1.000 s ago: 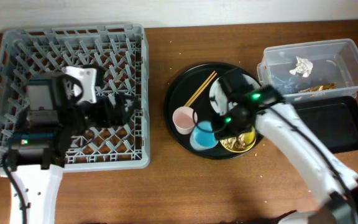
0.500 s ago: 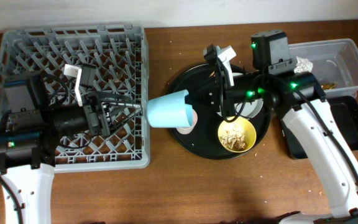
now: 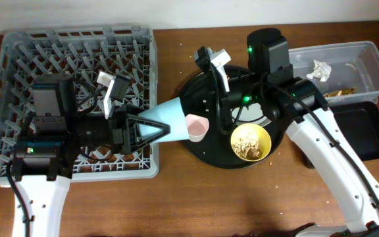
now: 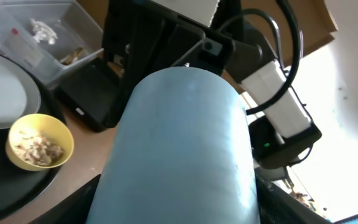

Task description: Sort waste into correct bins and load items into the dishwasher rack

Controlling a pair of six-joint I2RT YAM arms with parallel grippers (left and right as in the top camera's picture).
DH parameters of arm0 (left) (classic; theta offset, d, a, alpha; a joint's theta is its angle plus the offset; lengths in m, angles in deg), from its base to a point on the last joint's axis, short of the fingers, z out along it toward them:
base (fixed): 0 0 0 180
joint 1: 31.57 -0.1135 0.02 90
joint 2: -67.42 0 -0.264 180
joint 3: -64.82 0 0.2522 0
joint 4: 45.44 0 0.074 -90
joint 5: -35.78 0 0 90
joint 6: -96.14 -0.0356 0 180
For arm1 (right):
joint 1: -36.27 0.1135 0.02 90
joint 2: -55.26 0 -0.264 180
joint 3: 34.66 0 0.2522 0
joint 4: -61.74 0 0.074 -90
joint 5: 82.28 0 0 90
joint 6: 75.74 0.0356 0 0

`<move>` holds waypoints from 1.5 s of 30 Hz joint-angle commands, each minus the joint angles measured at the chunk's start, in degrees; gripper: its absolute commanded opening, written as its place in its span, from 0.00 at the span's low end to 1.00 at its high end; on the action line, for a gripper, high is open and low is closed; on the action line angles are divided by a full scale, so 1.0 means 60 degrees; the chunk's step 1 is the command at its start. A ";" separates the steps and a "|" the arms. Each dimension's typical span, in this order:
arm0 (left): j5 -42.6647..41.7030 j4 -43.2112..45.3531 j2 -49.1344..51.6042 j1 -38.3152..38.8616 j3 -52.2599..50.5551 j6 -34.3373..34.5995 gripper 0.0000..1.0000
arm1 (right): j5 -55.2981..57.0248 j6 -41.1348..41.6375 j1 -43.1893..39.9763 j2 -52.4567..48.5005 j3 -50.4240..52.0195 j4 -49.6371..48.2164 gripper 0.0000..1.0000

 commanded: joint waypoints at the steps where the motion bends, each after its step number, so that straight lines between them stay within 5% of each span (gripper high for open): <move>1: 0.1129 0.0025 -0.0073 0.0007 0.0168 -0.0087 0.65 | 0.0710 0.0448 0.0091 -0.0044 -0.0073 0.0025 0.29; 3: 0.1800 -0.0102 -0.0087 -0.0142 0.0168 -0.0091 0.65 | 0.1381 0.0827 -0.0317 -0.0029 -0.0073 0.0044 0.52; 4: 0.3654 -0.0685 -0.0120 -0.0463 0.0168 -0.0091 0.65 | 0.1800 0.1552 -0.0965 0.0007 -0.0073 0.0211 0.59; 7: 0.7555 -0.1810 -0.0127 -0.0801 0.0168 -0.0087 0.65 | 0.2189 0.1687 -0.1698 0.0033 -0.0073 0.1155 0.62; 11: 1.3030 -0.3362 -0.0127 -0.1381 0.0168 0.0849 0.66 | 0.5690 0.1647 -0.1880 0.0033 -0.0073 0.3825 0.65; 15: 1.4797 -0.3916 0.0040 -0.2459 0.0168 0.2131 0.70 | 0.6747 0.1512 -0.1883 0.0025 -0.0073 0.4747 0.69; 19: 1.4284 -0.3319 0.1162 -0.3723 0.0168 0.2557 0.69 | 0.6765 0.1388 -0.1883 0.0025 -0.0073 0.5115 0.69; 27: 1.3697 -0.1723 0.4269 -0.3770 0.0168 0.2481 0.69 | 0.6765 0.1384 -0.1883 0.0025 -0.0073 0.5286 0.69; 28: 1.3693 -0.1719 0.4371 -0.3770 0.0168 0.2484 0.72 | 0.6765 0.1384 -0.1883 0.0025 -0.0073 0.5293 0.70; 30: 1.3562 -0.1767 0.4371 -0.3781 0.0175 0.2481 0.96 | 0.6765 0.1351 -0.1883 0.0025 -0.0073 0.5300 0.70; 36: 1.3325 -0.1982 0.4320 -0.3814 0.0310 0.2379 0.94 | 0.6816 0.1137 -0.1883 0.0022 -0.0058 0.5574 0.70; 41: 1.0761 -0.3894 0.4018 -0.3803 0.2769 0.0262 0.94 | 0.8590 0.1694 -0.1129 -0.0273 0.0867 0.5519 0.68; 45: 0.6878 -0.4306 0.3282 -0.3789 0.3406 -0.2069 0.94 | 0.9245 0.1738 0.0058 -0.0860 0.2197 0.3297 0.61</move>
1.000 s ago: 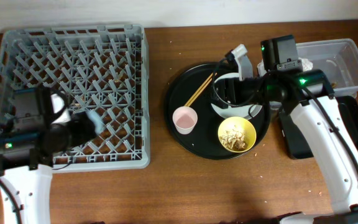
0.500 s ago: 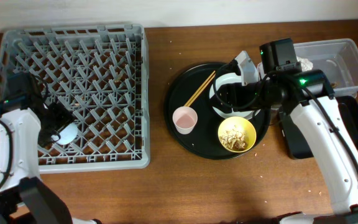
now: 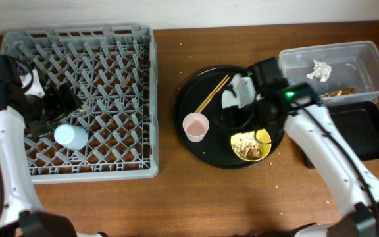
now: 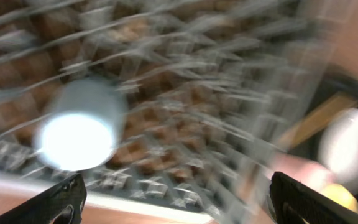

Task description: Sort waste into correct bins and load items into the dishwasher rack

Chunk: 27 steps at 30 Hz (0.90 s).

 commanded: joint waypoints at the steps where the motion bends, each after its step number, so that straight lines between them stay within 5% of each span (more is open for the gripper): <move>1: -0.3249 -0.0350 -0.0681 -0.0011 0.0197 -0.1902 0.94 | 0.1268 0.0331 0.0736 -0.0539 0.0776 -0.1410 0.61; 4: -0.4218 -0.1188 -0.0736 0.0444 0.0138 -0.2776 0.94 | 0.1585 0.0510 0.0943 -0.1472 0.0984 -0.2805 0.58; 8: -0.4612 -0.1319 -0.0736 0.1439 0.0117 -0.2863 0.95 | 0.1293 0.1370 0.0922 -0.2667 0.0984 -0.3574 0.27; 9: -0.4867 -0.1173 -0.0736 0.1596 0.0117 -0.2856 0.95 | 0.1067 0.1366 0.0922 -0.2641 0.0969 -0.3563 0.11; 10: -0.5158 -0.1005 -0.0736 0.1672 0.0117 -0.2849 0.95 | 0.0998 0.1366 0.0871 -0.2430 0.0892 -0.3424 0.04; 13: -0.6335 -0.0594 -0.0732 0.1687 0.0117 -0.2667 0.95 | -0.0146 0.1129 0.0463 -0.1388 0.0426 -0.2721 0.04; 16: -0.7362 -0.0412 -0.0729 0.1690 0.0117 -0.2670 0.97 | -0.3483 -0.0237 -0.0379 0.0036 0.0040 -0.2295 0.04; 21: -0.9060 -0.0353 -0.0729 0.2404 0.0117 -0.2677 0.97 | -0.8965 -0.0973 -0.1188 0.1555 0.0040 -0.4007 0.04; 27: -0.9803 -0.0124 -0.0729 0.4025 0.0117 -0.2677 0.91 | -0.8349 -0.0863 -0.0357 0.1348 0.0040 -0.4732 0.04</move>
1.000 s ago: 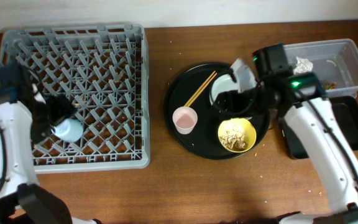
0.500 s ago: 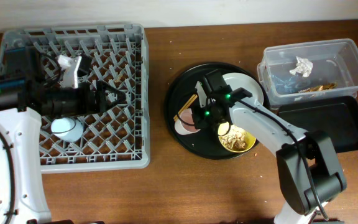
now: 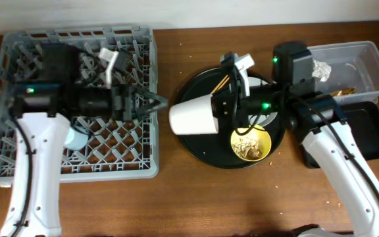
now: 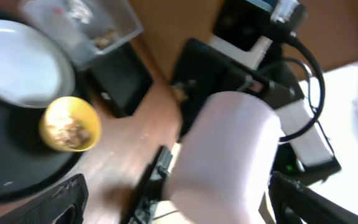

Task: Sort waste into correct bins and load items into the dishwasher rack
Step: 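Grasp the pink cup with the left gripper and set it in the rack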

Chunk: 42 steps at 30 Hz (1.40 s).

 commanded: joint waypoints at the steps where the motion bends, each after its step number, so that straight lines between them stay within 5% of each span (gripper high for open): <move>1: -0.0674 0.0076 -0.0102 0.0663 0.0051 -0.0066 0.89 | -0.0117 -0.0058 0.0248 -0.0211 -0.0029 -0.0437 0.04; 5: -0.1271 0.0084 -0.0102 0.1530 0.0051 -0.0066 0.83 | 0.0106 0.0922 0.0244 -0.0273 -0.0029 -0.1585 0.04; 10: -0.1162 0.0080 -0.0102 0.1708 0.0051 -0.0066 0.63 | 0.0095 0.1421 0.0244 -0.0273 -0.0029 -0.2131 0.04; 12: -0.0688 0.0117 -0.0102 0.1701 0.0051 -0.0066 0.62 | 0.0062 0.1428 0.0244 -0.0270 -0.0029 -0.2080 0.41; 13: -0.0397 0.0117 -0.0102 0.1665 0.0051 -0.0066 0.62 | 0.0069 0.1486 0.0233 -0.0270 -0.0029 -0.2044 0.52; 14: 0.0375 0.0113 -0.0102 0.1479 0.0051 -0.0058 0.62 | 0.0069 0.1504 0.0175 -0.0259 -0.0029 -0.2044 0.65; 16: 0.1679 0.0029 -0.0113 0.1067 0.0051 0.0164 0.62 | 0.0117 0.1676 -0.0142 -0.0219 -0.0029 -0.1989 0.70; 20: 0.6568 -0.0546 -0.0186 -0.0484 0.0062 0.1443 0.62 | 0.1945 0.1705 -0.1162 -0.0047 -0.0029 0.0066 0.74; 24: 1.1289 -0.0692 -0.0182 -0.0499 -0.0040 0.3184 0.61 | 0.6455 0.1705 -0.0914 -0.0055 -0.0029 0.3570 0.74; 29: 1.4127 -0.0627 -0.0142 0.0066 -0.1104 0.4645 0.62 | 0.7675 0.1698 -0.0452 -0.0062 -0.0026 0.4721 0.74; 36: 1.2564 0.1883 -0.0080 0.0040 -0.3734 0.4710 0.63 | 0.7679 0.1698 -0.0452 -0.0066 -0.0026 0.4750 0.75; 41: 1.2222 0.2080 -0.0080 0.0040 -0.4076 0.4925 0.63 | 0.7675 0.1698 -0.0452 -0.0066 -0.0026 0.4754 0.75; 42: 1.2222 0.2080 -0.0080 0.0040 -0.4076 0.4943 0.69 | 0.7675 0.1698 -0.0452 -0.0066 -0.0026 0.4754 0.74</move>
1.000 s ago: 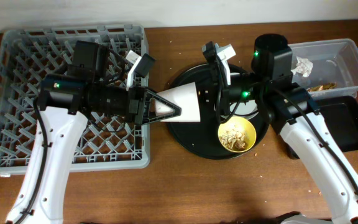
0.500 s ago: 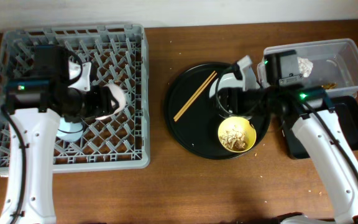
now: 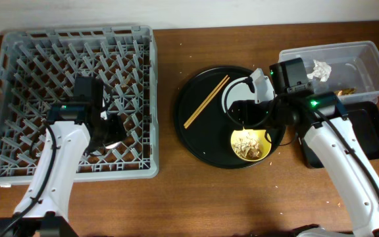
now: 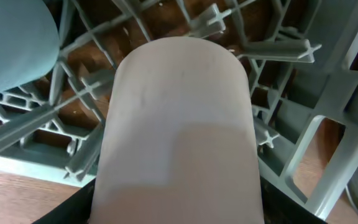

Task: Sort waste into correct bins and load items into the dishwasher rack
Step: 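Grasp the pink cup with the left gripper and set it in the rack, then lift the yellow bowl with the right gripper and tip scraps onto the black tray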

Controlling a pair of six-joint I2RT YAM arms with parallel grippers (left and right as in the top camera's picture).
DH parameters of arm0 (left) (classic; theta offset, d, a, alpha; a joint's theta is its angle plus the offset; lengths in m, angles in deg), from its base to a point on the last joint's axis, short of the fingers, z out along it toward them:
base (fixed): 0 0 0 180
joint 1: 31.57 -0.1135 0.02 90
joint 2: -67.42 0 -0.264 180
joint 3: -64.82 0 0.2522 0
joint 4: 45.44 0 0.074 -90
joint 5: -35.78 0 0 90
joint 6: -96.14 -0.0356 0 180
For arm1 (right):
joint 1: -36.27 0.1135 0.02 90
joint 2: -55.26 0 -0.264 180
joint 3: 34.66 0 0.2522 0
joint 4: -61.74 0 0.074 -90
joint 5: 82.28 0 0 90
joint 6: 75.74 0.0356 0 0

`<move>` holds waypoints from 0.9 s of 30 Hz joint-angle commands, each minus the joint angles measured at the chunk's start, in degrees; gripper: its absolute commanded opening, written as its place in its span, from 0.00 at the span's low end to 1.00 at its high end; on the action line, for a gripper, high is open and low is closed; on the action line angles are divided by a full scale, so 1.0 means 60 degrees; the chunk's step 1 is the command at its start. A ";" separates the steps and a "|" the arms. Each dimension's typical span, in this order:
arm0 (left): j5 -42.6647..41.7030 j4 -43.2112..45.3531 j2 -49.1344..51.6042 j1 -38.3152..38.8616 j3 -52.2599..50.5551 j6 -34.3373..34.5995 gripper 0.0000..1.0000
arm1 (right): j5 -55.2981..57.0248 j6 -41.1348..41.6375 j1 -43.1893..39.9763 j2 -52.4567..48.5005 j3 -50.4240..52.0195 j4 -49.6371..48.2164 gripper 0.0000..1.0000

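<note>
The pink cup (image 4: 179,124) fills the left wrist view, lying low among the tines of the grey dishwasher rack (image 3: 45,52), with my left gripper (image 3: 109,134) shut on it. A light blue cup (image 4: 11,50) sits right beside it in the rack. On the black round tray (image 3: 196,141) lie a white plate (image 3: 232,93), a yellow bowl of food scraps (image 3: 250,143) and a pair of chopsticks (image 3: 206,102). My right gripper (image 3: 242,113) hangs over the plate; its jaws are too dark to read.
A clear bin (image 3: 367,56) holding a crumpled paper (image 3: 320,68) and some scraps stands at the back right. In front of it is a black bin (image 3: 360,131). Crumbs dot the wooden table.
My left gripper held the pink cup in the air beside the tray's left edge; now it holds it down inside the rack beside the blue cup. The right arm has shifted slightly over the plate.
First my left gripper carried the blue cup at the rack's right edge while the pink cup stood on the tray. Then the blue cup stood in the rack, released. Later the pink cup was in my left gripper off the tray, and now it is in the rack.
</note>
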 commanded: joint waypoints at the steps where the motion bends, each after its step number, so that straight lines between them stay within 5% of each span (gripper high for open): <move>1: -0.0240 0.0033 -0.0036 -0.0007 -0.0029 0.0219 0.78 | 0.0157 -0.0058 0.0062 0.0127 -0.0026 -0.0004 0.75; 5: -0.0244 0.0087 -0.0040 -0.0007 0.0401 0.0215 0.99 | 0.0157 -0.0058 0.0062 0.0127 -0.0026 -0.0004 0.75; 10: -0.0433 -0.1027 -0.0069 -0.0007 0.2386 -0.0007 0.99 | 0.1286 -0.0055 0.0062 0.0066 -0.0026 0.0040 0.73; 15: -0.2393 -0.1628 -0.0641 -0.0007 0.4932 -0.2262 0.99 | 0.1836 0.0098 0.0368 -0.1045 0.0262 0.0641 0.56; 20: -0.2419 -0.1989 -0.1373 -0.0007 0.5133 -0.3410 0.99 | 0.3355 0.0743 0.0936 -0.2346 0.0586 0.0291 0.55; 27: -0.2419 -0.2313 -0.1351 -0.0007 0.5100 -0.3402 0.99 | 0.4000 0.0517 0.1985 -0.4258 0.0685 -0.0590 0.30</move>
